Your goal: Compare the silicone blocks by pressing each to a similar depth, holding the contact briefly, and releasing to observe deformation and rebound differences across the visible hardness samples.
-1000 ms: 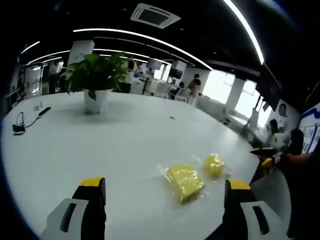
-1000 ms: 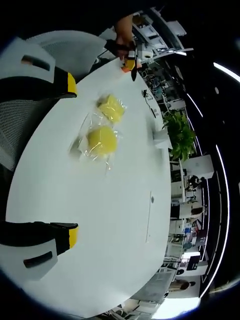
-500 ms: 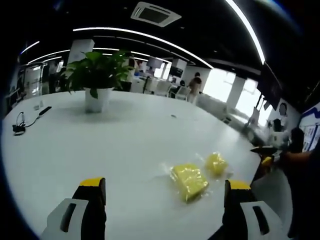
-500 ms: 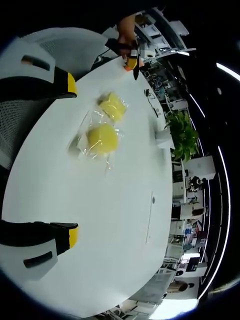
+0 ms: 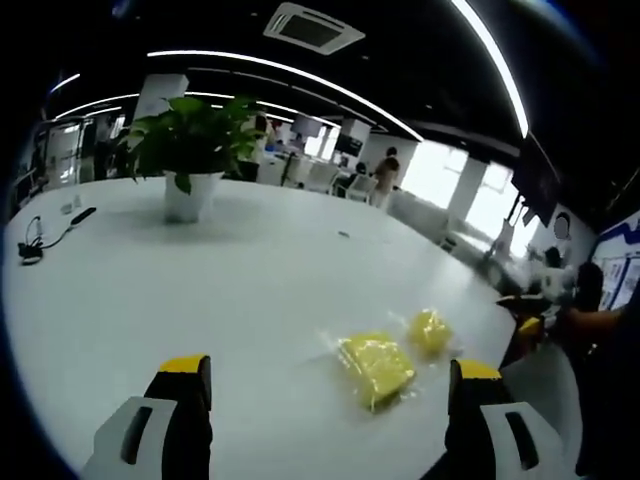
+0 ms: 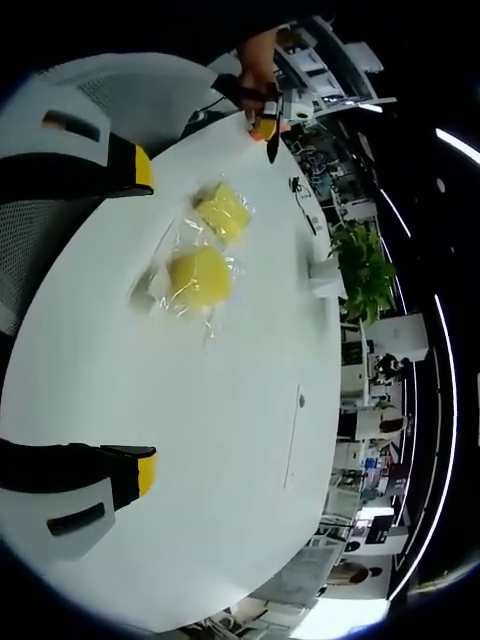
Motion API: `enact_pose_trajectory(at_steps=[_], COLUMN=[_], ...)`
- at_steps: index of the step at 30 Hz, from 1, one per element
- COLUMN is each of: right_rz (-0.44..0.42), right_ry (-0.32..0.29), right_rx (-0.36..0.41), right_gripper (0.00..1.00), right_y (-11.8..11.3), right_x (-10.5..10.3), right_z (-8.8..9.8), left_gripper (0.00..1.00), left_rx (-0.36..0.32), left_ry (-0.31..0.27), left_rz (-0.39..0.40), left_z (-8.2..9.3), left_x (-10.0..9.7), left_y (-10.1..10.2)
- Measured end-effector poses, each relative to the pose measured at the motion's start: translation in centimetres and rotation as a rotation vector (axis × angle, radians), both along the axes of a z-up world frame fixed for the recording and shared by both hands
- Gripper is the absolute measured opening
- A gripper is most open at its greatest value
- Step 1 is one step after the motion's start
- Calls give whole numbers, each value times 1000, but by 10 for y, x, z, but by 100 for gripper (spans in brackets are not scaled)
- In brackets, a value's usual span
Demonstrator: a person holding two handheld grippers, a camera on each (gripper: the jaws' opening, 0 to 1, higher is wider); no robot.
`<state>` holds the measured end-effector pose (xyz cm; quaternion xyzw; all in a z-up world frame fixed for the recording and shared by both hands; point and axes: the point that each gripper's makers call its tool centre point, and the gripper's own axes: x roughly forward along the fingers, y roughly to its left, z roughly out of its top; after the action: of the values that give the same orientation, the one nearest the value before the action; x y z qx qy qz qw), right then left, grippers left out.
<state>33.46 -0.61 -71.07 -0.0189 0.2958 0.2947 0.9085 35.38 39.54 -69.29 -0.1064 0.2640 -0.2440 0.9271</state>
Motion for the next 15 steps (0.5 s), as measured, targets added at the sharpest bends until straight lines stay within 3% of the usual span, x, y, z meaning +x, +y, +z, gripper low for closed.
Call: enact_pose_trajectory(at_steps=[10,15], right_rz=[-9,-5], right_ry=[-9,-16], right_rx=[15,25], right_gripper=[96,96], right_y=[4,4], right_x=[-1,-1], right_z=[3,7], left_gripper=[100,100], left_rx=[23,-16], left_ry=[1,12], left_rz=[-26,-19], left_z=[7,9], left_x=[13,15], left_y=[-6,-9])
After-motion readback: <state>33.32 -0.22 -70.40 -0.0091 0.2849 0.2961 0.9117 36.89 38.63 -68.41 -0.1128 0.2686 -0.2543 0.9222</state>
